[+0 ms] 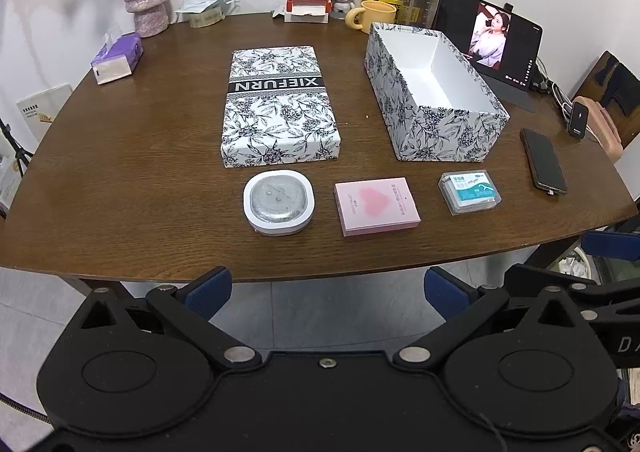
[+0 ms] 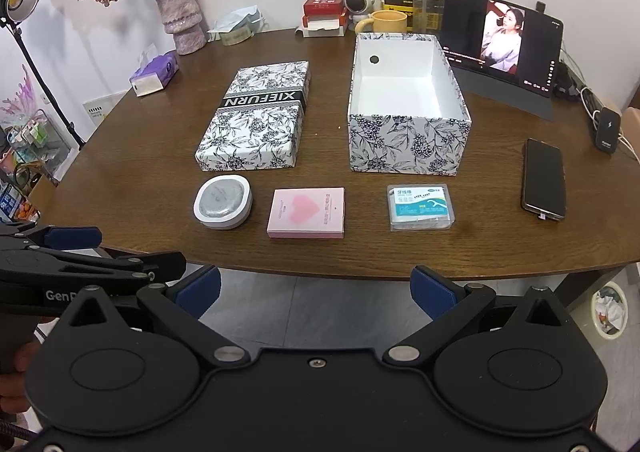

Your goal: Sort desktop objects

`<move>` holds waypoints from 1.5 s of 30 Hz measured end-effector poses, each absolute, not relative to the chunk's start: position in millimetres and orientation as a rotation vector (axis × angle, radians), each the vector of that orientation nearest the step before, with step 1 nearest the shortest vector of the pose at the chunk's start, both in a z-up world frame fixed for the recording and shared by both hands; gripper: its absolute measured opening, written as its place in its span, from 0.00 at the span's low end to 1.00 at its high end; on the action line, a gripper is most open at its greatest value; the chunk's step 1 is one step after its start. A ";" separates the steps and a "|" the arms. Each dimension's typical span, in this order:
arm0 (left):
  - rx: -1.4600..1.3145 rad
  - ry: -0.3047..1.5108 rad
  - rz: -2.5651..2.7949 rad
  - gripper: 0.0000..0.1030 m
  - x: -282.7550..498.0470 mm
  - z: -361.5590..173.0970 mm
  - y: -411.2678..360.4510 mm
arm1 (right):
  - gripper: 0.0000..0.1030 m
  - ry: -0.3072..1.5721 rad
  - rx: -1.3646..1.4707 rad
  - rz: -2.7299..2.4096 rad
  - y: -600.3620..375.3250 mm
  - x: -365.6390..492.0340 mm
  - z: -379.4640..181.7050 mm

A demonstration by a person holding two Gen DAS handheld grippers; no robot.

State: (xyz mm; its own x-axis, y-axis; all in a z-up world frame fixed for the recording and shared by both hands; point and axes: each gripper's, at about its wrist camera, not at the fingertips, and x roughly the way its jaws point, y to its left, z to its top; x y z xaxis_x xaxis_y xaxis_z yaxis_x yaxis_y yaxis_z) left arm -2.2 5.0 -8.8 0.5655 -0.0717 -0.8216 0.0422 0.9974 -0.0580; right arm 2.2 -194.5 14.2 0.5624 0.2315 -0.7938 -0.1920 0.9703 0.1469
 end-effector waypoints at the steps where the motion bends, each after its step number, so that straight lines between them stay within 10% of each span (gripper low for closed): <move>1: -0.034 0.967 -0.068 1.00 -2.0 -9.0 5.0 | 0.99 0.942 0.045 0.249 -194.0 2.1 13.9; 45: -0.041 0.973 -0.102 1.00 11.9 -16.9 33.9 | 0.99 0.968 0.058 0.192 -167.0 9.8 5.7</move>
